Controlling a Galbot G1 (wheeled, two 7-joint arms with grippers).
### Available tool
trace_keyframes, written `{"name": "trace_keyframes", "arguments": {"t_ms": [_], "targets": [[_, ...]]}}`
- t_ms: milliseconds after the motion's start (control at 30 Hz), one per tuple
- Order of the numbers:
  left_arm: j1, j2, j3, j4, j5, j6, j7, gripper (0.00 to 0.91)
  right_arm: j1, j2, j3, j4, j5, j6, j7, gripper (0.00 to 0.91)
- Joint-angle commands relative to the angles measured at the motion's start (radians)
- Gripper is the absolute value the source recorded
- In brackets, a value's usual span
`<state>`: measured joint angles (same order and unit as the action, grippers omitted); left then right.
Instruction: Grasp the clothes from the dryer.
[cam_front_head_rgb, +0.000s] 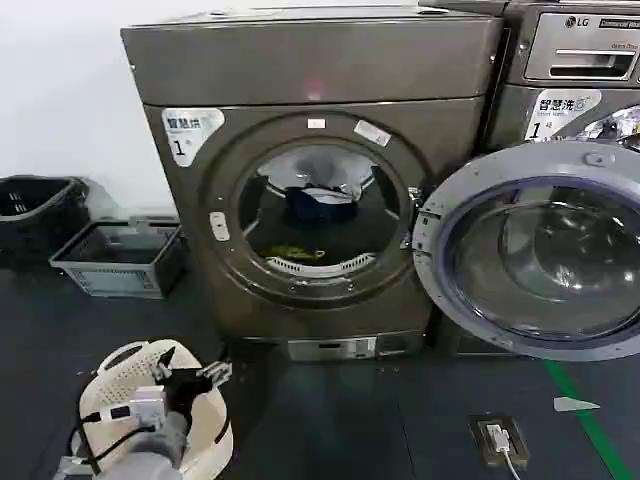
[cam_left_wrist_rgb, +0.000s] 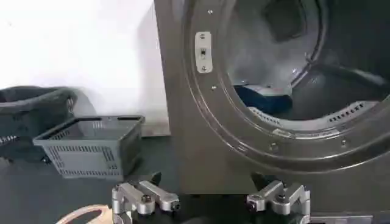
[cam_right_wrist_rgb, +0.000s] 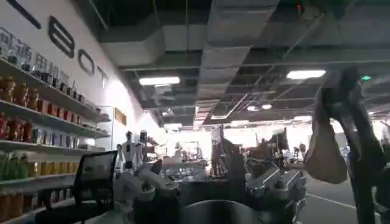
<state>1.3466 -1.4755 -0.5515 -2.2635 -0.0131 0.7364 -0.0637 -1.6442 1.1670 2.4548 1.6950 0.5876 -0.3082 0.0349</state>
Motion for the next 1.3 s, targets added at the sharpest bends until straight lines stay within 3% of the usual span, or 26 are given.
{"name": "trace_keyframes", "arguments": {"t_ms": [33,167,567,1300], "targets": [[0.001,-0.001,0.002,0.000,0.001,0.049,0.000,0.907,-0.001,0.000,-0.009,-0.003,0.003,0.037,0.011,0.907],[0.000,0.000,0.002,0.003,0.001,0.049,0.001,0.907,0.001,0.004,-0.039,-0.023,-0.006,0.123,0.015,0.907],[-0.004,0.007,0.007,0.002,0.000,0.049,0.000,0.907,0.000,-0.001,-0.043,-0.034,-0.006,0.094,0.059,0.907],[-0.002,0.009,0.006,0.001,-0.002,0.049,0.000,0.907,0.003,0.004,-0.046,-0.025,-0.002,0.086,0.072,0.907]]}}
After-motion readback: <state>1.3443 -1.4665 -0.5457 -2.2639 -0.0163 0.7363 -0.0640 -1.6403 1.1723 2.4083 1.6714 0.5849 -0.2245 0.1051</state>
